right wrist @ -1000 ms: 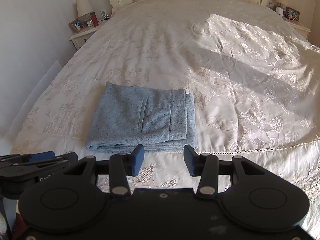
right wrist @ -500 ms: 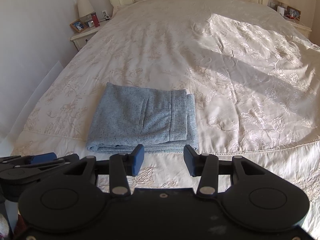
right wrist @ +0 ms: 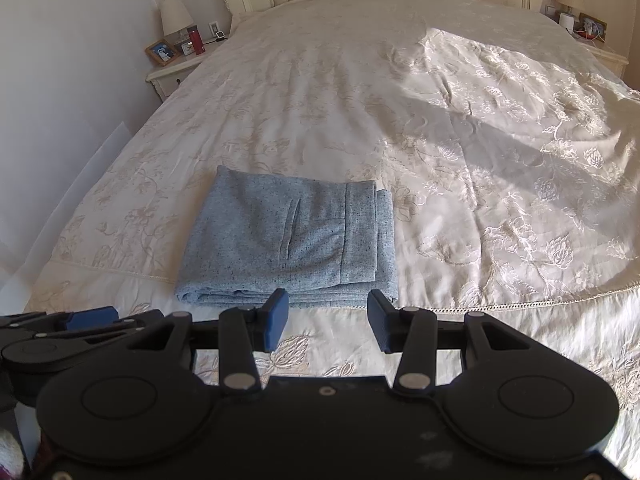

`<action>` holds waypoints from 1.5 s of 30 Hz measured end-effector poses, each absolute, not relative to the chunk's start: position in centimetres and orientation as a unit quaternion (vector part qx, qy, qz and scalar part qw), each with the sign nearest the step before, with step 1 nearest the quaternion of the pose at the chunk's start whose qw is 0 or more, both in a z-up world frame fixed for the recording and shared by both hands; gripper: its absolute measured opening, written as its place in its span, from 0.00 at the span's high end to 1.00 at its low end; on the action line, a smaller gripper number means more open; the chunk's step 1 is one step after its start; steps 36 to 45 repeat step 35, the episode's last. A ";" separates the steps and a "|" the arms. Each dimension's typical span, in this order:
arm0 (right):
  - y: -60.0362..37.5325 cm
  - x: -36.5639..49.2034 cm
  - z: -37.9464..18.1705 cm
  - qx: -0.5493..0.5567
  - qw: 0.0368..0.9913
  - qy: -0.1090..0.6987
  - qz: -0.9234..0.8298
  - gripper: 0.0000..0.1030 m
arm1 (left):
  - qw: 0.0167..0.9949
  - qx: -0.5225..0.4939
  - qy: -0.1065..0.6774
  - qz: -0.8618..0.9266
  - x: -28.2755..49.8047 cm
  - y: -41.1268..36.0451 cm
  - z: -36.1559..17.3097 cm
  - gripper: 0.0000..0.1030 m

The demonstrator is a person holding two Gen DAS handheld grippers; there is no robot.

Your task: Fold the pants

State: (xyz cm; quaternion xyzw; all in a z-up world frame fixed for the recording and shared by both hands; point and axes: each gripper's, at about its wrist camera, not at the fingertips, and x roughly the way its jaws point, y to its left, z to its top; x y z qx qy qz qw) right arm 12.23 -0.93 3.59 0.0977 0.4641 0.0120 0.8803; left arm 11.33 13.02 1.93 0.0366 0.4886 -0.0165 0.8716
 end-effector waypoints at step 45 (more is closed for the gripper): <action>-1.7 12.0 3.9 0.095 0.884 0.456 0.046 0.55 | 0.878 0.049 0.475 -0.005 10.4 11.3 2.4 0.48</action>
